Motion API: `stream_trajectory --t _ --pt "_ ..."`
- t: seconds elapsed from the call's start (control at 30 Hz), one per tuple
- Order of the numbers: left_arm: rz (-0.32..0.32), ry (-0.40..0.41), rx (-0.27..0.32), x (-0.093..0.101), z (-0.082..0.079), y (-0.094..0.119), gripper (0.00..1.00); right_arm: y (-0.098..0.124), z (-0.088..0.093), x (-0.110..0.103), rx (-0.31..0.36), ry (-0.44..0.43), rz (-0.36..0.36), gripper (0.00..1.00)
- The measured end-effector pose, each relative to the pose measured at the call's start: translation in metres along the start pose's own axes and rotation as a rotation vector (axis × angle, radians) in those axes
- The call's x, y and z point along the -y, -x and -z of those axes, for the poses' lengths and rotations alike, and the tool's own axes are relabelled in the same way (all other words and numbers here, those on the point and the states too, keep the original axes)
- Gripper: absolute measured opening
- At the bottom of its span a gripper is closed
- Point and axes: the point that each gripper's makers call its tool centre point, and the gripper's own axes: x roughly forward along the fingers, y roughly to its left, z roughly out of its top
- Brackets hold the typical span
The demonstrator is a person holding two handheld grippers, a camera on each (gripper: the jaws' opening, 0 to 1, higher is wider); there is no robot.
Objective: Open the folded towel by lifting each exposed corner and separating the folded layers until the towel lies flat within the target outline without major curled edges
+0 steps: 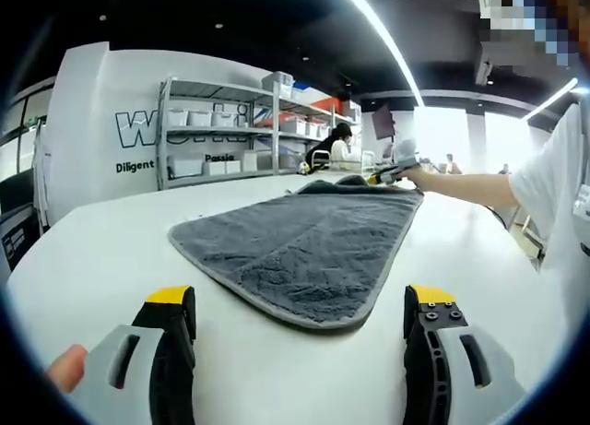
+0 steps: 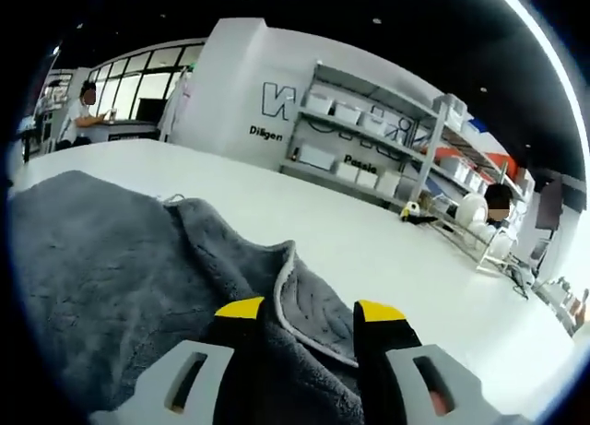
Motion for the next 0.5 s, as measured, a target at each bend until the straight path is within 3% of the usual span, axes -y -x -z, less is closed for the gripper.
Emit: stream_trajectory --t 0.13,0.33,0.5 --pt "0.001 0.007 -0.002 0.000 0.001 -0.001 0.92 -0.011 0.005 0.002 -0.006 0.013 -0.012 0.26" --pt "-0.001 0.011 -0.007 0.000 0.002 -0.002 0.92 -0.027 0.008 0.002 -0.038 0.107 -0.021 0.00" --pt "-0.001 0.013 -0.004 0.000 0.001 -0.003 0.92 -0.036 -0.002 0.016 -0.043 0.177 0.037 0.00"
